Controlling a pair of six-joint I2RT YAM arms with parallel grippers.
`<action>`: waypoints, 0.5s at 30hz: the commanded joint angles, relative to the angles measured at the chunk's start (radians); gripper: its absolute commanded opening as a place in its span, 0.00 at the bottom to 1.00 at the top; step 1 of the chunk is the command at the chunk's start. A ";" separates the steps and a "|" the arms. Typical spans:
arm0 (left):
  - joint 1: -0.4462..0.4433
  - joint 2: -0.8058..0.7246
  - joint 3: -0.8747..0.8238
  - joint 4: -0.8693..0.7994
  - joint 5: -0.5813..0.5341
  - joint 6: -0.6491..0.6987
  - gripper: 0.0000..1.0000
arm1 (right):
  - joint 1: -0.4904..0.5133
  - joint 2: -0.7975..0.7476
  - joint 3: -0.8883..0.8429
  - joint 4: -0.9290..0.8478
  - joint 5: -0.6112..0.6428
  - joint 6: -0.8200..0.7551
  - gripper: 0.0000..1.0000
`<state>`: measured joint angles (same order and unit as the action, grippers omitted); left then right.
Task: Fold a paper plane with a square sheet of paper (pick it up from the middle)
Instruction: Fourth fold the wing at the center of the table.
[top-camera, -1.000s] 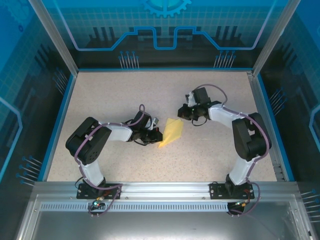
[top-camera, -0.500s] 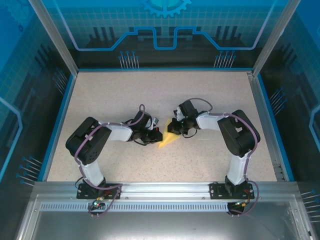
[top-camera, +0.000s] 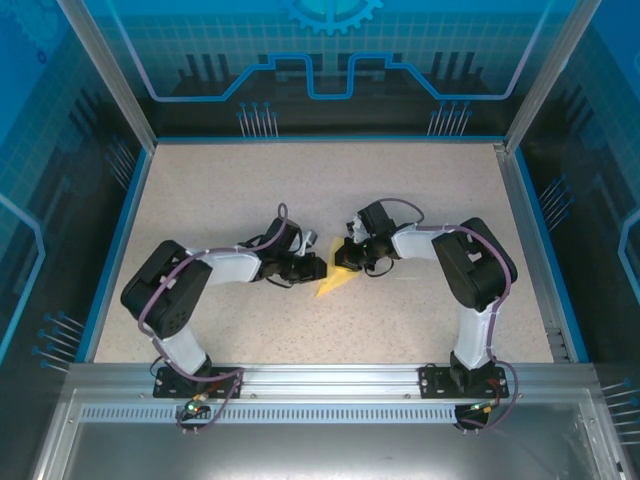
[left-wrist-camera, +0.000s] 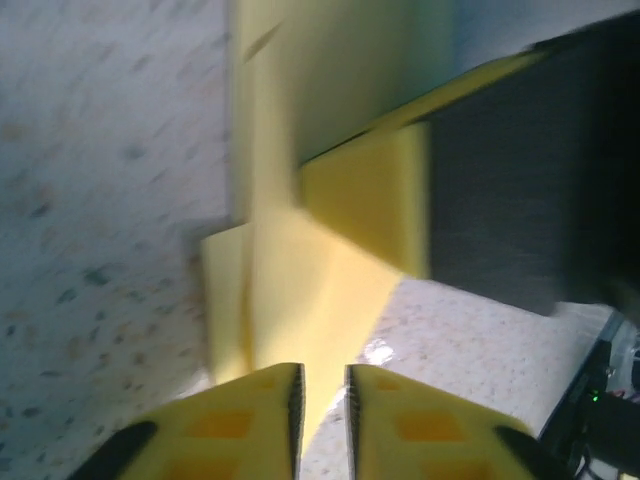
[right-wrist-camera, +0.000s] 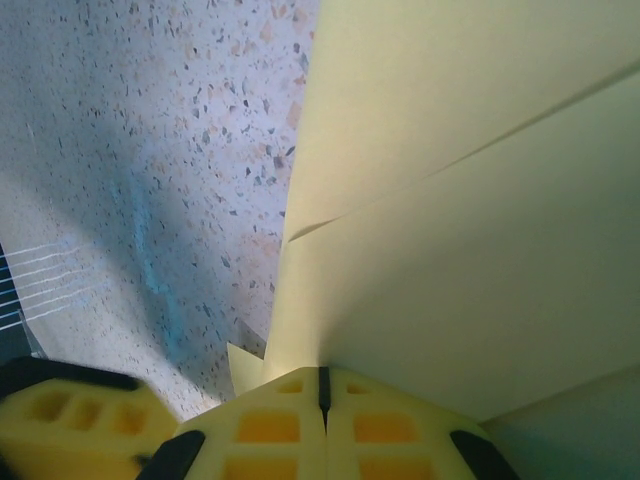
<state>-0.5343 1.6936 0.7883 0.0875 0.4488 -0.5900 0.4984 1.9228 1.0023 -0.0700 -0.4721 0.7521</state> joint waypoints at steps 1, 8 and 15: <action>-0.020 -0.070 -0.003 0.075 -0.005 0.037 0.31 | -0.001 0.067 -0.016 -0.118 0.074 -0.023 0.04; -0.030 -0.052 -0.016 0.109 -0.010 0.013 0.19 | -0.002 0.088 -0.002 -0.136 0.075 -0.010 0.03; -0.032 0.002 0.006 0.061 0.052 0.015 0.12 | -0.003 0.101 0.010 -0.151 0.065 0.000 0.03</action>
<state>-0.5598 1.6566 0.7845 0.1699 0.4614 -0.5838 0.4942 1.9415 1.0355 -0.1165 -0.4839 0.7525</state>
